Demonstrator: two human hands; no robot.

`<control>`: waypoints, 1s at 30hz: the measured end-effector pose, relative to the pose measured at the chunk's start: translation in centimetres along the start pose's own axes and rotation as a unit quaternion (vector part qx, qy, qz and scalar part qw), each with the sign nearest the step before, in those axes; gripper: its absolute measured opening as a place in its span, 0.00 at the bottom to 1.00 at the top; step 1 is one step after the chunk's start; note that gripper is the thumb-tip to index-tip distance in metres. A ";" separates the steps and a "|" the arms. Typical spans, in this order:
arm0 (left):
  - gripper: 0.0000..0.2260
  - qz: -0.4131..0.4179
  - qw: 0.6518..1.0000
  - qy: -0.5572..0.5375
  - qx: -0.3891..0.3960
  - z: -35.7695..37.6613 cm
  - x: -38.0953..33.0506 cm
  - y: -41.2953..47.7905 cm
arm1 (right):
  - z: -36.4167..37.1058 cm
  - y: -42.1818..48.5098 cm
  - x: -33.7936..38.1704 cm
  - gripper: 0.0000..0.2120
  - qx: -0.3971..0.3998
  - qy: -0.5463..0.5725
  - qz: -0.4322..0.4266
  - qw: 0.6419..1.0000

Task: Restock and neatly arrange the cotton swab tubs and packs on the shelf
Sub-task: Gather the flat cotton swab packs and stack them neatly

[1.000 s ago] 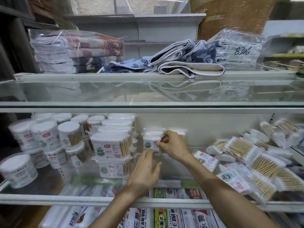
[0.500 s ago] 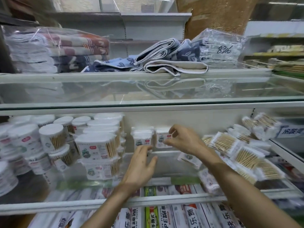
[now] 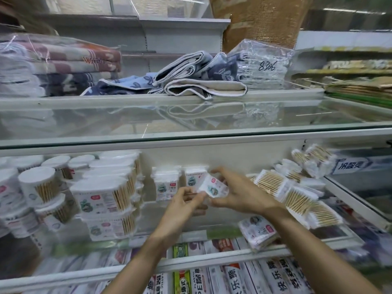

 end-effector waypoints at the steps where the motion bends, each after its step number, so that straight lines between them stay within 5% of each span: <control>1: 0.18 0.002 0.999 -0.033 0.001 0.2 -0.2 0.1 | 0.1 -0.1 0.5 0.41 -0.009 0.028 -0.014 0.999; 4: 0.14 0.038 0.995 -0.078 -0.047 -0.5 -1.2 0.4 | 0.2 -0.2 1.2 0.40 -0.015 0.106 -0.021 0.994; 9: 0.10 0.086 0.984 -0.086 -0.131 -2.8 -2.2 0.4 | -0.5 -0.1 0.5 0.21 -0.034 0.308 0.044 0.950; 16: 0.09 0.123 0.982 -0.063 -0.125 -2.8 -3.1 0.0 | 0.3 0.6 0.4 0.14 -0.030 0.311 0.061 0.948; 24: 0.06 0.157 0.970 0.083 -0.169 -4.2 -3.0 -1.2 | 1.5 2.4 -1.2 0.05 -0.028 0.256 0.111 0.960; 30: 0.05 0.148 0.965 0.187 -0.112 -3.6 -2.1 -1.0 | 3.1 4.0 -2.2 0.06 -0.027 0.170 0.132 0.976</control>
Point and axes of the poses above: each hand's wrist, its own y-axis towards the middle knuckle, its own z-axis out of the palm, x = y × z, the point moved 7 cm from there along y, towards the middle knuckle, and after that the axes turned 4 degrees about -x, right-handed, at the moved point
